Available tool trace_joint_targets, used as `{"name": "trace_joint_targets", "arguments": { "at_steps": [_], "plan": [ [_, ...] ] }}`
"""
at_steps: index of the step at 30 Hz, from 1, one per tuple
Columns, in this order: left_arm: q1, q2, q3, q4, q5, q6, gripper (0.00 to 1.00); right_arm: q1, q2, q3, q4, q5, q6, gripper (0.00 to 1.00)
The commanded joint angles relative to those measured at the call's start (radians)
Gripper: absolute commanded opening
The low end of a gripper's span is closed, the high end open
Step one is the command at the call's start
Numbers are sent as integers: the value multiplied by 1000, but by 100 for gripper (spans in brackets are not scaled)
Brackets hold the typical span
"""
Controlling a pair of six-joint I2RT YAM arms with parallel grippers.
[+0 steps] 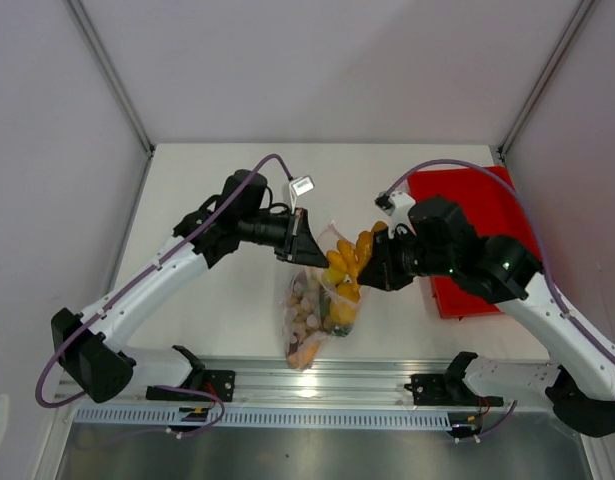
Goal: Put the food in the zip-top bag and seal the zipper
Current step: Place the fake vegetable in the zipper food storage bag.
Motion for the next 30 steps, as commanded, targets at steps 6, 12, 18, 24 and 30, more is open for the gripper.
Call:
{"name": "trace_joint_targets", "arguments": {
  "at_steps": [6,12,18,24,30],
  "plan": [
    [-17,-34,49,18,23,13,1,145,167,143,-173,102,-51,0],
    [-17,-86,16,9,19,15,1,168,227,220,-299,147,-129,0],
    [-17,-88,7,20,20,10,0,204,260,246,-294,98,-174,0],
    [-17,-88,13,18,19,10,0,228,292,210,-216,21,-181,1],
    [-17,-95,9,18,19,12,1,245,306,202,-175,7,-191,42]
  ]
}}
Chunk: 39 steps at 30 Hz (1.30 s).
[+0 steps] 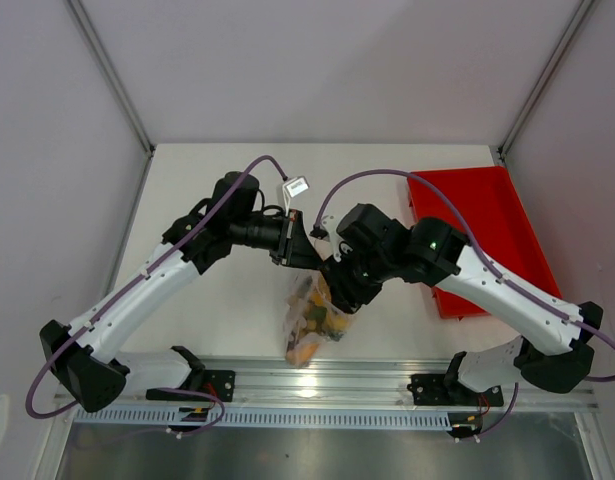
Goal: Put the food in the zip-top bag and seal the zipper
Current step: Place the fake vegetable in the zipper food storage bag.
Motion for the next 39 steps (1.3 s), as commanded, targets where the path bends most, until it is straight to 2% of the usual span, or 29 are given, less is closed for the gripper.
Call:
{"name": "trace_joint_targets", "arguments": {
  "at_steps": [1,4,7,10,15,16,19,20,24,26,27,30,35,39],
  "plan": [
    [-5,-35,7,35,18,11,1,8,-12,11,48,-13,-25,54],
    [-5,-42,2,41,18,6,1,2,-38,31,52,53,-12,66],
    [-5,-45,-2,47,21,6,1,-36,-85,41,53,121,14,71],
    [-7,-47,-6,46,26,6,1,-123,-148,43,82,127,38,72],
    [-5,-62,-7,46,28,8,0,-304,-260,3,134,254,130,72],
    [-5,-65,-9,44,26,8,0,-396,-275,-11,140,263,135,72],
    [-5,-72,-18,41,27,11,1,-565,-306,-55,144,277,149,76],
    [-5,-75,-19,44,29,11,0,-683,-309,-66,141,255,147,77],
    [-5,-90,-48,76,38,-1,1,-950,-305,-152,180,231,126,77],
    [-5,-96,-71,101,43,-12,1,-1048,-296,-257,241,204,146,78],
    [-7,-98,-73,110,47,-15,1,-1154,-289,-297,266,184,153,78],
    [-5,-98,-84,133,58,-25,1,-1291,-245,-438,363,104,195,79],
    [-5,-93,-82,145,67,-12,0,-1346,-155,-567,539,171,264,79],
    [-5,-78,-79,150,89,-6,1,-1356,-43,-636,637,214,380,76]
  ]
}}
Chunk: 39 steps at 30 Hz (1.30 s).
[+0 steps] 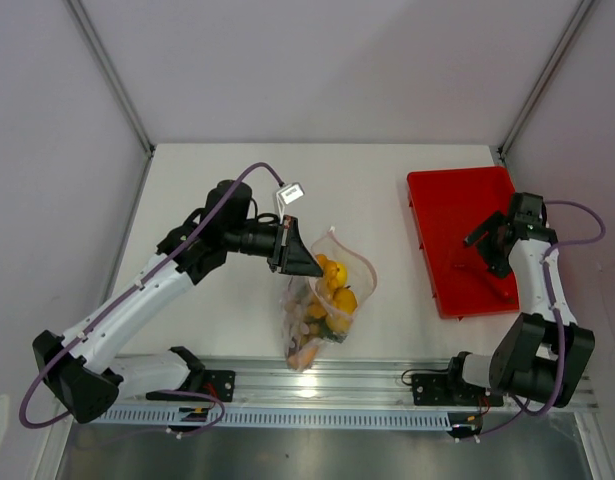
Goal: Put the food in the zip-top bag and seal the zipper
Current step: Place the fake vegetable in the zipper food storage bag, then pick up the fake vegetable from the bin.
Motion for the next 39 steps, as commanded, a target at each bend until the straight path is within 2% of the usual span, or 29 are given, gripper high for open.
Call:
{"name": "trace_joint_targets", "arguments": {
  "at_steps": [1,11,20,25,29,30,32,33,35,37,39],
  "plan": [
    [-4,-7,8,64,50,5,1,-8,61,-39,204,36,133,75],
    [-4,32,55,2,24,42,1,-9,202,-122,305,221,293,74],
    [-4,73,104,-17,12,33,1,-20,304,-157,396,276,396,73],
    [-4,90,124,-49,-3,33,0,-25,376,-136,390,279,429,71],
    [-6,107,140,-54,-8,29,0,-25,396,-136,388,243,426,51],
    [-7,113,143,-52,-8,26,0,-25,399,-134,385,221,414,38],
    [-12,119,149,-54,-8,26,1,-20,391,-139,383,207,406,34],
    [-14,121,150,-54,-8,26,0,-17,385,-142,393,195,399,28],
    [-17,125,152,-54,-6,26,1,-2,361,-152,391,189,380,25],
    [-18,121,152,-54,-6,26,1,6,336,-155,382,180,367,15],
    [-21,116,140,-52,-6,28,1,17,293,-159,364,178,350,1]
  ]
}}
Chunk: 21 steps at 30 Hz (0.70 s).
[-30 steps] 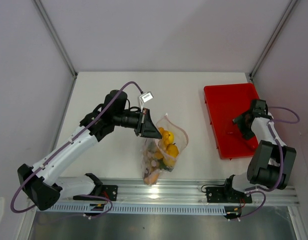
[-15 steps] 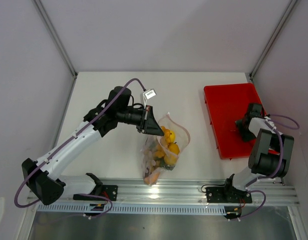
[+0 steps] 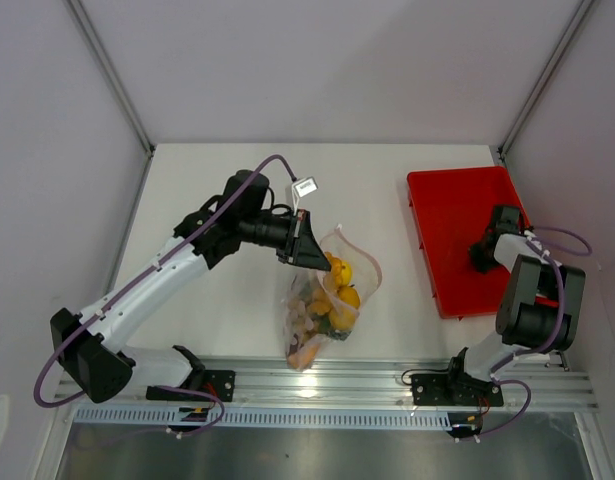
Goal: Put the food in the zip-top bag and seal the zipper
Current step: Pick up the fake vegetable from the bin.
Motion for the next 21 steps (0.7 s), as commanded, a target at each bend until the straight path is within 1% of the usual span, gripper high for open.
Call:
{"name": "trace_joint_targets", "arguments": {
  "at_steps": [1,7,10,11,12,16,17,19,20,21],
  "plan": [
    [-10,-17,36,20,8,16,1,20,-65,-26,-71,-19,-40,0],
    [-12,-55,-11,34,10,13,1,26,-274,-33,-109,-66,-112,0],
    [-12,-69,-19,37,10,13,1,35,-392,-40,-94,-172,-183,0],
    [-12,-72,-19,37,8,12,1,43,-418,-40,-78,-250,-206,0],
    [-12,-74,-20,37,8,13,1,52,-459,-31,-84,-272,-236,0],
    [-12,-75,-8,28,2,15,1,124,-500,38,-138,-384,-324,0],
    [-12,-74,-7,26,-1,13,1,165,-495,57,-152,-410,-338,0],
    [-12,-77,-5,23,-10,16,0,207,-478,110,-186,-488,-367,0],
    [-12,-78,-4,22,-18,18,1,254,-477,127,-198,-514,-373,0],
    [-12,-81,-2,20,-21,16,1,279,-480,155,-201,-575,-384,0]
  ]
}}
